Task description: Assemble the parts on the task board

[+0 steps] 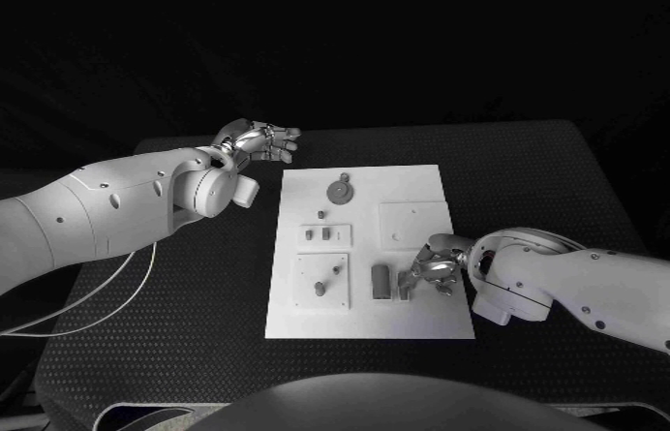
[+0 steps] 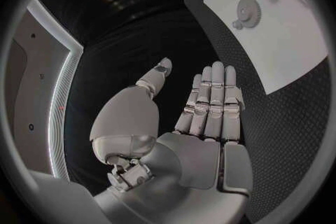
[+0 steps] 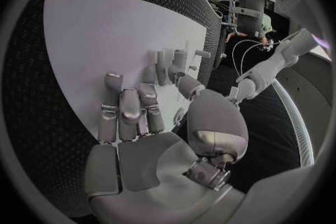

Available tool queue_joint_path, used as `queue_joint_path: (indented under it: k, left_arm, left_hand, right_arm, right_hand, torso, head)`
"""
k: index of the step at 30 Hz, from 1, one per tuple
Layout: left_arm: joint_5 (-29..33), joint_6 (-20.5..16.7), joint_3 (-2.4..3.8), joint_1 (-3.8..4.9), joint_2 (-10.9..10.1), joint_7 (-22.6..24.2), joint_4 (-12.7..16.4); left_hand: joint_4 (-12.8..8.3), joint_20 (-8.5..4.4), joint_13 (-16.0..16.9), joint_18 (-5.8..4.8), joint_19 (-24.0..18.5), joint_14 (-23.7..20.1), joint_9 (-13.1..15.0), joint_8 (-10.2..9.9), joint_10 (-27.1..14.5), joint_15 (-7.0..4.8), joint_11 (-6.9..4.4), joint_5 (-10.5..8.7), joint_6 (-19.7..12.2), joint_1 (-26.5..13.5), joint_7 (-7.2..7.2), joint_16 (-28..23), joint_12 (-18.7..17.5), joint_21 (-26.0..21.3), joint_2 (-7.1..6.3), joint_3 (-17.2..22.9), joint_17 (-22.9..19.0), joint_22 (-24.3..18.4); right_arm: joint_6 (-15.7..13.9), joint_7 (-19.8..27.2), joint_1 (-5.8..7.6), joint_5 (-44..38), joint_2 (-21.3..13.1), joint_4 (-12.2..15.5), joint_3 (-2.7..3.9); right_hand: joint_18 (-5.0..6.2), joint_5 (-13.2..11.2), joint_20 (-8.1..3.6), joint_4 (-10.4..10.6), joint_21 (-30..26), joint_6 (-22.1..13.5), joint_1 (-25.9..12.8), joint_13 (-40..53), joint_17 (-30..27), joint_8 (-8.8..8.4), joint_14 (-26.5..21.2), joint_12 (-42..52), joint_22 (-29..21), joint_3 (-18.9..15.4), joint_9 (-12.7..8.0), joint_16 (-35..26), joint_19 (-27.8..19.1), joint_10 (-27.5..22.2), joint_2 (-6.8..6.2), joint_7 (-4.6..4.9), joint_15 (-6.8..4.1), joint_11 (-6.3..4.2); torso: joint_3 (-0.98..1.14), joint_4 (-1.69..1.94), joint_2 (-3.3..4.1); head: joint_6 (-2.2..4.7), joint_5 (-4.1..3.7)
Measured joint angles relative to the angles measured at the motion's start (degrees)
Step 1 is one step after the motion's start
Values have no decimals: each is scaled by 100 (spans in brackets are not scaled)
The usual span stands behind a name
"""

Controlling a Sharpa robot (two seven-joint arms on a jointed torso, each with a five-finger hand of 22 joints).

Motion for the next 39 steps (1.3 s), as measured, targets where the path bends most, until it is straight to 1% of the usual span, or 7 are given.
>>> queue_joint_path:
  k: [4, 9, 16, 27, 31, 34, 39]
  left_arm:
    - [0, 1, 0, 0, 1, 0, 0]
    - [0, 1, 0, 0, 1, 0, 0]
    - [0, 2, 0, 0, -1, 0, 0]
    - [-1, 9, 0, 0, 0, -1, -3]
    - [-1, 11, 0, 0, 0, -2, -5]
    - [-1, 13, 0, 0, 0, -2, -5]
    - [-1, 16, 0, 0, 0, -2, -5]
  left_hand:
    - [0, 0, 0, 0, 0, 0, 0, 0, 0, 0, 0, 0, 0, 0, 0, 0, 0, 0, 0, 0, 0, 0]
    - [0, 0, 0, 0, 0, 0, 0, 0, 0, 0, 0, 0, 0, 0, 0, 0, 0, 0, 0, 0, 0, 0]
    - [0, 0, 0, 0, 0, 0, -5, 0, 0, 0, 0, 0, 0, 0, 0, -2, 0, 0, 0, 0, 5, 1]
    - [0, 0, 0, 0, 0, 0, -4, 0, 0, 0, 0, 0, 0, 0, 0, -34, 0, 0, 0, 0, 4, 1]
    - [0, 0, 0, 0, 0, 0, -4, 0, 0, 0, 0, 0, 0, 0, 0, -34, 0, 0, 0, 0, 9, 2]
    - [0, 0, 0, 0, 0, 0, -4, 0, 0, 0, 0, 0, 0, 0, 0, -34, 0, 0, 0, 0, 9, 2]
    - [0, 0, 0, 0, 0, 0, -4, 0, 0, 0, 0, 0, 0, 0, 0, -34, 0, 0, 0, 0, 9, 2]
  right_arm:
    - [14, 0, 0, -35, 4, 1, 0]
    - [30, -1, -2, -77, 8, 1, 0]
    - [31, -1, -2, -108, 7, 4, 0]
    - [-189, 330, -5, -314, -203, 94, 0]
    - [-407, 648, -5, -533, -283, 114, 0]
    - [-643, 975, -4, -822, -326, 125, 0]
    - [-959, 1509, -3, -1273, -350, 106, 1]
  right_hand:
    - [-1, 0, 0, 6, 0, 0, 36, -7, 0, 0, -1, 0, 0, 6, 0, 0, 0, 0, -36, 0, 1, 0]
    - [-4, 0, 0, -148, 0, -33, 219, -7, 1, 3, -4, 0, 0, -19, 4, 1, 0, -20, 148, 14, 3, 20]
    - [-6, 0, 0, -191, 0, -34, 214, -7, 1, 4, -4, 0, 0, -67, 7, 1, 0, -19, 143, 14, 4, 21]
    - [-7, 0, 1, 354, 0, -142, 74, -45, -35, -32, -24, -28, 0, 118, 10, -20, -1, -75, -426, 39, 26, 35]
    - [-9, 0, 1, 350, 0, -195, 165, -43, -43, -35, -33, -28, 0, 137, 10, -21, -1, -81, -498, 70, 34, 41]
    - [-21, 0, 1, 138, 0, -292, 495, -13, -27, -64, -54, -28, 0, 178, 10, -20, -1, -103, -392, 88, 55, 63]
    - [3, 0, 2, -348, 0, -402, 1018, -16, -36, -133, -107, -28, 0, 134, 1, -20, -2, -164, 41, 96, 108, 123]
  torso:
    - [1, 1, 0]
    - [1, 2, -1]
    - [1, 2, -1]
    - [1, 5, -1]
    - [1, 5, -1]
    - [1, 5, -1]
    - [3, 4, -1]
  head:
    - [-1, 0]
    - [-6, -1]
    - [-7, 5]
    - [-7, 9]
    - [-4, 13]
    - [-3, 16]
    - [-1, 23]
